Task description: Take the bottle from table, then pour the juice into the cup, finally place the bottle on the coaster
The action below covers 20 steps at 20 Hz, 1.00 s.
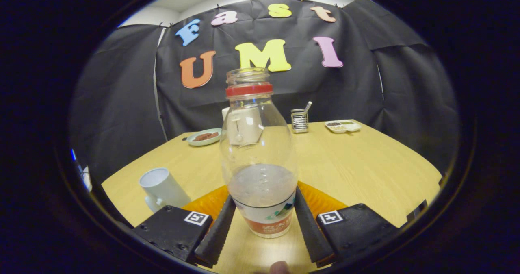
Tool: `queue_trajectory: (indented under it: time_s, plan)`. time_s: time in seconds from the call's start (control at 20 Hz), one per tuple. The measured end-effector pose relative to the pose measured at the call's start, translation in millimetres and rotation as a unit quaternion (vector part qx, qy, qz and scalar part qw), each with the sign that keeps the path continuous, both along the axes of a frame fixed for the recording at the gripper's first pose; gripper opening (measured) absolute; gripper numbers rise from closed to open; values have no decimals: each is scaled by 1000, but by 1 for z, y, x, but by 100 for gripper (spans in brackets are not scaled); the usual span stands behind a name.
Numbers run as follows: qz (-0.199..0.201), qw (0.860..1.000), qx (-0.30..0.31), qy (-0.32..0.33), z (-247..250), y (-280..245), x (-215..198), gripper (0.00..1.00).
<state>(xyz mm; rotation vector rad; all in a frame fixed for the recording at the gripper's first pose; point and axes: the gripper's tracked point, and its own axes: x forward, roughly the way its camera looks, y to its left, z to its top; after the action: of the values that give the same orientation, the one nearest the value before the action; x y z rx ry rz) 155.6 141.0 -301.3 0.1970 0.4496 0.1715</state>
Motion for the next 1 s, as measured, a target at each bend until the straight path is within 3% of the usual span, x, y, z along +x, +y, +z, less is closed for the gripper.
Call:
queue_trajectory:
  time_s: [0.2,0.35,0.5,0.7,1.0]
  plan:
    - [11,999,-35,-22,24,3,1,79]
    - [19,992,-112,-54,43,5,5,77]
    - [30,975,-207,-78,53,10,13,76]
    - [53,941,-323,-88,49,19,25,76]
    - [94,872,-468,-110,42,34,31,75]
